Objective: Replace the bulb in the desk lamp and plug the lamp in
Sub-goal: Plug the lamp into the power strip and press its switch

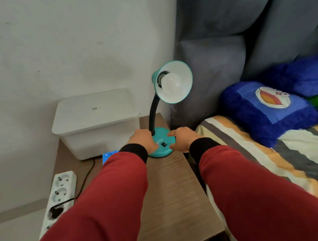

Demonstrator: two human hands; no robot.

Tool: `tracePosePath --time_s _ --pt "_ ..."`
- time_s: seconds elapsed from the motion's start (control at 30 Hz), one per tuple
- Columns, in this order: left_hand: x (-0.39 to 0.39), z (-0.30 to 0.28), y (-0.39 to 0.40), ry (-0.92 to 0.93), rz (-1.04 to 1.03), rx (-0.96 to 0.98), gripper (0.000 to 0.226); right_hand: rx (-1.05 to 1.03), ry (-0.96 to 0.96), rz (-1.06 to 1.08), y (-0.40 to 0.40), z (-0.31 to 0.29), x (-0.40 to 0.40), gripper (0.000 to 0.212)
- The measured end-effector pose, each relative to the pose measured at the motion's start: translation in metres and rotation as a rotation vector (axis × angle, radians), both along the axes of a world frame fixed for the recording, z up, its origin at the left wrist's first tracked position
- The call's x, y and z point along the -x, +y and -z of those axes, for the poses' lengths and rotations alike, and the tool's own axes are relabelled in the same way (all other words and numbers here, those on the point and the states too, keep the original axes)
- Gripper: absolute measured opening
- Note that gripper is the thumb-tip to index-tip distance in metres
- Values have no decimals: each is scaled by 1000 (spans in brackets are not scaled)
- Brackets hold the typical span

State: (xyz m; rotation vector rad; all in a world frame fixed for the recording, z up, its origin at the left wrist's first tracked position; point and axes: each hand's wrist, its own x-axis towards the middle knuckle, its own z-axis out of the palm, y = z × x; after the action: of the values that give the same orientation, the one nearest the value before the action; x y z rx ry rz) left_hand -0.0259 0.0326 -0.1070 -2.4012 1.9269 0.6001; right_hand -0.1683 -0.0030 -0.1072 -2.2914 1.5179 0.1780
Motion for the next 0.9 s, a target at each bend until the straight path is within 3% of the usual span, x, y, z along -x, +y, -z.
tracePosePath --time_s 0.33,0.47,0.6,0.9 --pt "7 68 -23 -61 69 -141 48 -19 -134 30 -11 73 -6 55" --pt "6 76 -23 -91 101 -143 44 14 -126 41 -10 81 -6 51" --pt "9 79 -25 -124 70 -198 54 15 -82 24 -8 84 -6 52" --pt "8 86 -24 -116 80 -138 49 51 -136 40 -4 89 -7 58"
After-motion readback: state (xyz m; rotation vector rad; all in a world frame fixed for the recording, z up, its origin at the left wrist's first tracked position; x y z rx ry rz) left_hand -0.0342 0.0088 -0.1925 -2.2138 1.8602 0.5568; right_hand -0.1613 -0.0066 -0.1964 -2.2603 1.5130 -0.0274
